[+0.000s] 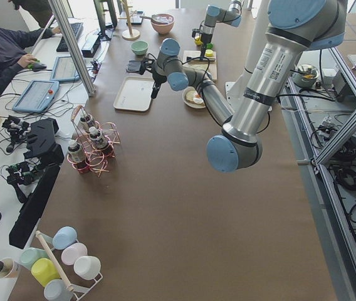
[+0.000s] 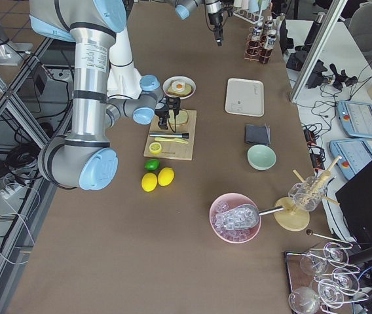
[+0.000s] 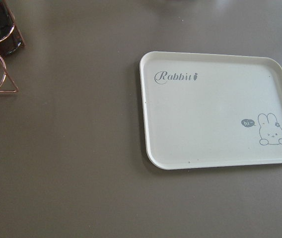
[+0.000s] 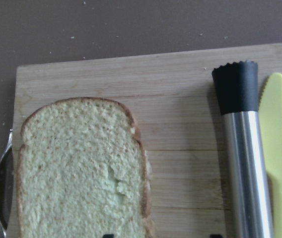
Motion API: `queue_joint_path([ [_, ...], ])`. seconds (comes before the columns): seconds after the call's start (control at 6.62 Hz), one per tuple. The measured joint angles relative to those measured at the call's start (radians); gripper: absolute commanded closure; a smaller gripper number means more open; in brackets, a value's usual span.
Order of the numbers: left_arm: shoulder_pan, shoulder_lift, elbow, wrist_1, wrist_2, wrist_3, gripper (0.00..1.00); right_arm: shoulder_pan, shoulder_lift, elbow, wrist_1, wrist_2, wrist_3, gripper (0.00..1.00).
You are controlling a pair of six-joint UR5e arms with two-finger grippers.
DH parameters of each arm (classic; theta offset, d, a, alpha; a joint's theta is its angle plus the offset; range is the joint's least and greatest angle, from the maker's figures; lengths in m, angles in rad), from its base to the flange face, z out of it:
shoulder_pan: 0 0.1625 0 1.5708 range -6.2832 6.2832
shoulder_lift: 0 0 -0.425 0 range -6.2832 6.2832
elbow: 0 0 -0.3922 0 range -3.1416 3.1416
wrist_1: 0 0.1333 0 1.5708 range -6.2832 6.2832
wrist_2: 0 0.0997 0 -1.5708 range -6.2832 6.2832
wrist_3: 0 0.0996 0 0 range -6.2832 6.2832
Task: Make sandwich and place on tray
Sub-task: 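Grasp the bread slice on the board with the right gripper and lift it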
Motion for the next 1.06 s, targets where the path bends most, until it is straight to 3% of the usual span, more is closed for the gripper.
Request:
queue_joint_path([
  [0.45, 0.000, 0.000, 0.000, 0.000, 0.000, 0.001, 0.02, -0.070, 0.002, -0.009, 0.001, -0.065, 0.008, 0.43],
  [0.6, 0.000, 0.000, -0.001, 0.000, 0.000, 0.002, 0.02, -0.079, 0.006, -0.019, 0.004, -0.071, 0.010, 0.52],
  [0.76, 0.000, 0.001, -0.002, 0.000, 0.000, 0.002, 0.02, -0.083, 0.009, -0.026, 0.006, -0.074, 0.010, 0.67],
  [0.91, -0.001, 0.001, -0.002, 0.000, 0.000, 0.003, 0.02, -0.086, 0.012, -0.029, 0.007, -0.076, 0.011, 0.97],
  [1.06, -0.001, 0.001, -0.003, 0.000, 0.000, 0.003, 0.02, -0.089, 0.015, -0.030, 0.007, -0.082, 0.012, 1.00],
])
